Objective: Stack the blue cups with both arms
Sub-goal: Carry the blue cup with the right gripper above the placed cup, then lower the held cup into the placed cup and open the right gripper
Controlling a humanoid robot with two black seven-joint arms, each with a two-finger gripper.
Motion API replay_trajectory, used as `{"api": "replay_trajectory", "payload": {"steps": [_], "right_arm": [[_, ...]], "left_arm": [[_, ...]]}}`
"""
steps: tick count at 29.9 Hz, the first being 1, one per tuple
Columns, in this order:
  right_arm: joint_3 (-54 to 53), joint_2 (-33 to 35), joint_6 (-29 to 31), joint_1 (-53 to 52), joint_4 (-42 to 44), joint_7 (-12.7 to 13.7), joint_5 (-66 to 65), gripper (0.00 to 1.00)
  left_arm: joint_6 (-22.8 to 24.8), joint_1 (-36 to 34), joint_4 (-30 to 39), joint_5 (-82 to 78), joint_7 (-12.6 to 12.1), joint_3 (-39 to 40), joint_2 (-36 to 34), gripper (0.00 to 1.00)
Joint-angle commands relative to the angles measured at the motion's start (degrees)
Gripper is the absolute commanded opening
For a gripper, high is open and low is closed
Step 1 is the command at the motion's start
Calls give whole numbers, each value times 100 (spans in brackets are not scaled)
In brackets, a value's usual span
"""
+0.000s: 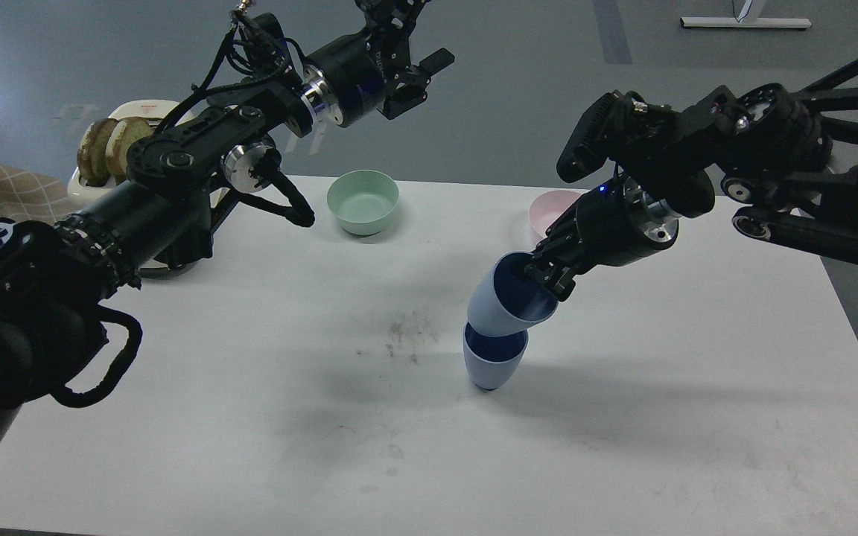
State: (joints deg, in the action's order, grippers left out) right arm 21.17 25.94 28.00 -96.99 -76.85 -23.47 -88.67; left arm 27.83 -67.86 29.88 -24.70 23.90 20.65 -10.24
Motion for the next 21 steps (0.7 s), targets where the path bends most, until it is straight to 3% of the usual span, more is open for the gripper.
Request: {"api": "replay_trajectory", "payload": {"steps": [1, 21], "right_arm": [[28, -124, 0, 5, 48, 9, 7, 7], [248, -151, 0, 14, 4, 10, 148, 10]], "left_arm": [[11, 1, 1, 9, 0, 0, -22, 98], [11, 1, 1, 9, 0, 0, -49, 98]]}}
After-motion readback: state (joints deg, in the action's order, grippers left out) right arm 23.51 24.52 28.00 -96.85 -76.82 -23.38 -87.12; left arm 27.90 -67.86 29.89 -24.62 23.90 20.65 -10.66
